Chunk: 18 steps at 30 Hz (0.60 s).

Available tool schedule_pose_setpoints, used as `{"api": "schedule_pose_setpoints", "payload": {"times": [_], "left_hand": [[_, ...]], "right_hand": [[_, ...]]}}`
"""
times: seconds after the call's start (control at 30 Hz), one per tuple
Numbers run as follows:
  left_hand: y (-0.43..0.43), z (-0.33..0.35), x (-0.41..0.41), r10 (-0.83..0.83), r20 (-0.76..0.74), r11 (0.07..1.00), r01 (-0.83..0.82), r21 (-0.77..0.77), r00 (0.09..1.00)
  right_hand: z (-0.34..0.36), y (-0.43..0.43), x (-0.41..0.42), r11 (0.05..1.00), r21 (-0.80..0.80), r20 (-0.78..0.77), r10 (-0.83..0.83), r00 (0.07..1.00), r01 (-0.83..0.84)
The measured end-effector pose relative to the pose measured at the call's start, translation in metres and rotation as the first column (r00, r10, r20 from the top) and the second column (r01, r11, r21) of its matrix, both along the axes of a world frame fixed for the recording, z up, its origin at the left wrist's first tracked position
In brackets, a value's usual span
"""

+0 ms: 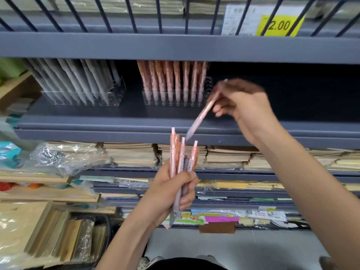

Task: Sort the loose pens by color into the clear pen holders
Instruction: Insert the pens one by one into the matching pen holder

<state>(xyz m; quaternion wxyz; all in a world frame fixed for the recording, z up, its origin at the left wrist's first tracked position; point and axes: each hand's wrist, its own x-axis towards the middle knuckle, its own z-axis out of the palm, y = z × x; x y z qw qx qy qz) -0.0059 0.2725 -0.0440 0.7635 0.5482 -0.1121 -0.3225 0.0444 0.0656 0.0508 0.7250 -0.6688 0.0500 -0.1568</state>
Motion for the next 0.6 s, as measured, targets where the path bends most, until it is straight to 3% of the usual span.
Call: {"api": "schedule_pose_setpoints", "payload": {"times": [0.13, 0.27, 0.37, 0.5, 0.6], "left_hand": [[-0.007, 0.003, -0.003, 0.003, -0.002, 1.000, -0.003, 0.004, 1.000], [-0.013, 0.006, -0.006, 0.024, -0.019, 1.000, -0.024, 0.000, 1.000], [-0.016, 0.007, -0.007, 0.042, -0.018, 0.999, -0.042, -0.010, 0.999], [-0.017, 0.008, -0.008, 0.057, -0.023, 0.998, -0.058, -0.037, 0.998], [-0.017, 0.008, -0.009, 0.063, -0.023, 0.996, -0.064, -0.054, 0.998]], "right_hand": [[0.008, -0.034, 0.012, 0.924, 0.094, 0.209, -0.383, 0.900, 0.372], [0.008, -0.052, 0.026, 0.859, 0.054, 0.270, -0.503, 0.821, 0.508], [0.004, -0.059, 0.035, 0.826, -0.141, 0.235, -0.507, 0.829, 0.546], [0.007, -0.049, 0.052, 0.819, -0.297, 0.341, -0.391, 0.855, 0.492], [0.010, -0.042, 0.062, 0.729, -0.548, 0.315, -0.275, 0.908, 0.410]]}}
